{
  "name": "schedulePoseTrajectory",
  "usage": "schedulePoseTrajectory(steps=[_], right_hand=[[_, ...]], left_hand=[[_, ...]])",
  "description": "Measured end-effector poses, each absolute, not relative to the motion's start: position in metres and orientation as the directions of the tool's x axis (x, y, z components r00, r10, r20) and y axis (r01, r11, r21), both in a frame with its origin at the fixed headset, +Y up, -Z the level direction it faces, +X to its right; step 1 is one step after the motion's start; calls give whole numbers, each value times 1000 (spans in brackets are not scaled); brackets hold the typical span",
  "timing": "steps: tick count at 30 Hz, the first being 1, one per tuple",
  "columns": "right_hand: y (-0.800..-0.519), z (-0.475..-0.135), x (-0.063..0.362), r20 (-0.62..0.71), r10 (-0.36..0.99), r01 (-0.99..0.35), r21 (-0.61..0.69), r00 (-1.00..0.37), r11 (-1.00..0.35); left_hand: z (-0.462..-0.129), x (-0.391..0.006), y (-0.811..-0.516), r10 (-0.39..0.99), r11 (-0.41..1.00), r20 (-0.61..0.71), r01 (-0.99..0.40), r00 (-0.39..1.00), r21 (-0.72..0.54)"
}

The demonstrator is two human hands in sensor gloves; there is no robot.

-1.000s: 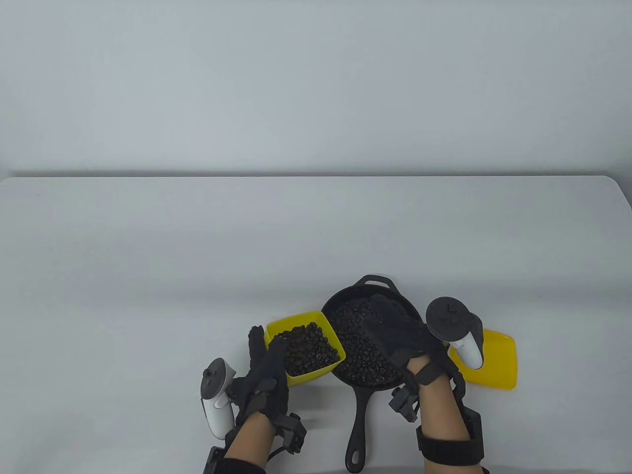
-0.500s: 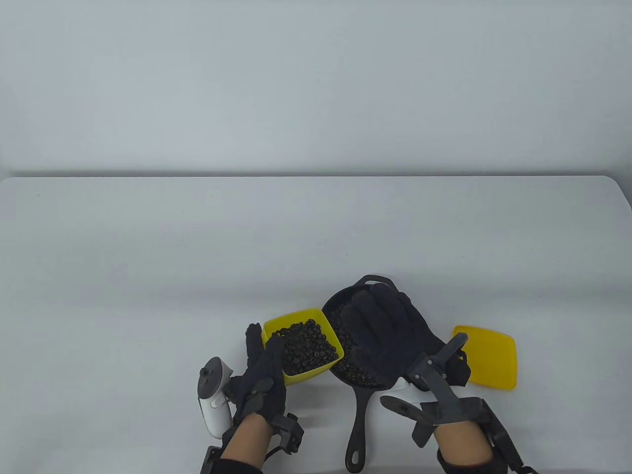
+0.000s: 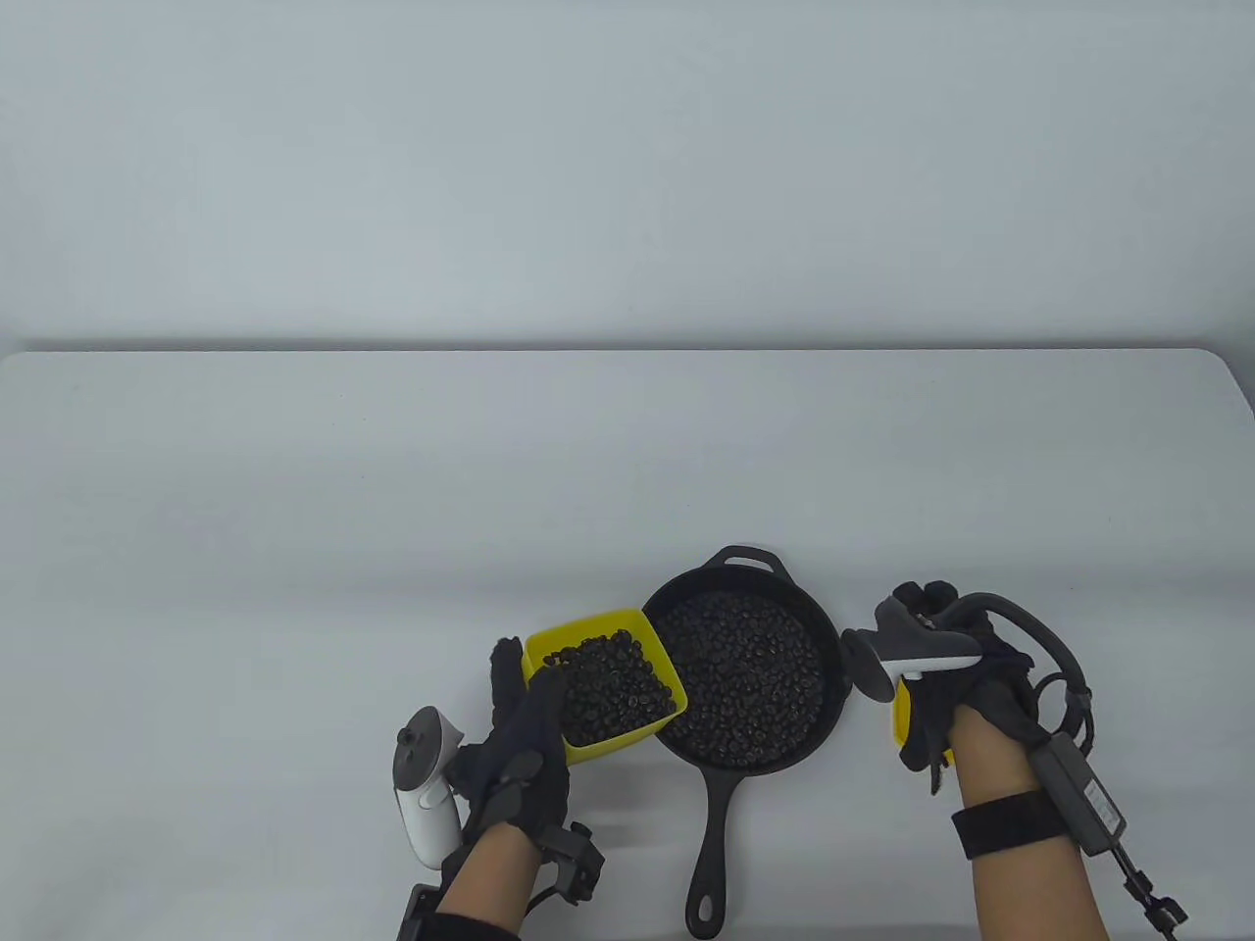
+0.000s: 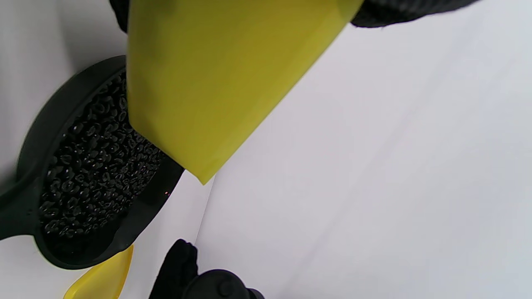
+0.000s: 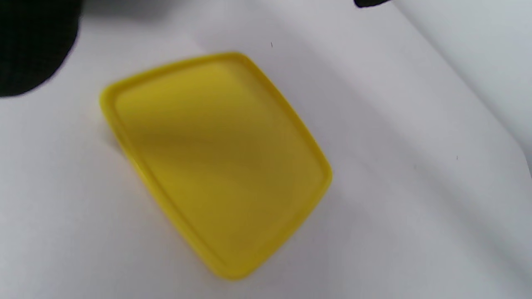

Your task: Sprinkle coffee beans onto the frying pan

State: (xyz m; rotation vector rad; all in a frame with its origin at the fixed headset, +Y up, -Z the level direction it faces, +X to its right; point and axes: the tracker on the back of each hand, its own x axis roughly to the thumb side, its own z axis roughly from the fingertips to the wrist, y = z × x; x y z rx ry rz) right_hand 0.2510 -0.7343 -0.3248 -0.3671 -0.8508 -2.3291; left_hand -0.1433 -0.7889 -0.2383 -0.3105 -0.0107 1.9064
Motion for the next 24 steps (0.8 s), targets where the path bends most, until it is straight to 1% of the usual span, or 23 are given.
schedulePoseTrajectory(steps=[2,4,8,10,11,14,16,18,20,22,24], right_hand=[[-745,-328,263,409,-449,607,542,-794,-581],[-753,-330,272,389,-438,586,571,-810,-575],[-771,-329,281,391,-405,563,600,-827,-569],[-777,-328,282,407,-394,566,572,-824,-594],[-776,-329,284,399,-388,556,563,-831,-612],[-771,-326,286,354,-315,469,557,-881,-685],[-769,-324,286,367,-326,486,551,-871,-678],[-763,-322,283,366,-314,474,534,-876,-700],[-749,-321,276,368,-293,452,494,-883,-743],[-723,-320,261,391,-242,402,406,-888,-821],[-699,-315,240,453,-168,325,293,-875,-899]], left_hand=[[-238,-143,-789,924,-356,-208,-921,-322,-158],[-239,-143,-789,923,-357,-212,-920,-321,-160],[-240,-141,-789,923,-354,-220,-920,-316,-166],[-240,-140,-789,923,-354,-221,-920,-315,-169],[-240,-140,-789,923,-354,-221,-920,-315,-170],[-240,-140,-789,922,-355,-224,-919,-315,-169],[-240,-140,-789,922,-355,-227,-920,-315,-167],[-240,-140,-789,922,-354,-228,-920,-313,-168],[-240,-140,-789,923,-352,-230,-920,-310,-171],[-239,-139,-789,923,-351,-230,-920,-309,-174],[-240,-138,-789,921,-358,-230,-916,-314,-184]])
